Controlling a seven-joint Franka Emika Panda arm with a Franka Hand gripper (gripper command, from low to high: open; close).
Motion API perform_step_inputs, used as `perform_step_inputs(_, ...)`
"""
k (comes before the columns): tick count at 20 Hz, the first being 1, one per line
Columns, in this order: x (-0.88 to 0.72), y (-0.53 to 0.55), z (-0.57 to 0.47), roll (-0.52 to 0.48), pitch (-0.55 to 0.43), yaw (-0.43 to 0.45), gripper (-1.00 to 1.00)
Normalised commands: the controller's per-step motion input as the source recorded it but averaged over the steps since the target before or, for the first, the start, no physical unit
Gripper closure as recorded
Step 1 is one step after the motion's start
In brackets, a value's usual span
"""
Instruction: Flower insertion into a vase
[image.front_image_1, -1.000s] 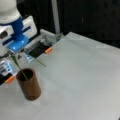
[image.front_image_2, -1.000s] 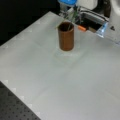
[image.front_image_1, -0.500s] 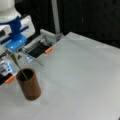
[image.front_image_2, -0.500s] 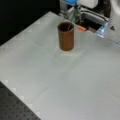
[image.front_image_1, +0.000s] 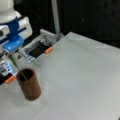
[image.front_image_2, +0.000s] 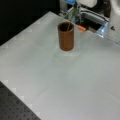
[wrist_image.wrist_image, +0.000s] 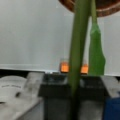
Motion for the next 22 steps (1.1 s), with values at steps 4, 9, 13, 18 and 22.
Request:
perform_step_inputs(4,-0.29,-0.27,-0.06,-0.044,-0.065,0.131,1.0)
perform_step_inputs(9,-0.25,-0.18,-0.08,-0.032,-0.069,0.109,1.0)
perform_step_inputs(13,-0.21,-0.09,-0.09,-0.031,-0.054,0.077,1.0)
perform_step_inputs(18,-0.17,-0.03,-0.07,-0.024,0.05,0.073,1.0)
perform_step_inputs(22,-0.09,-0.03,-0.03,-0.013,0.298,0.071,1.0)
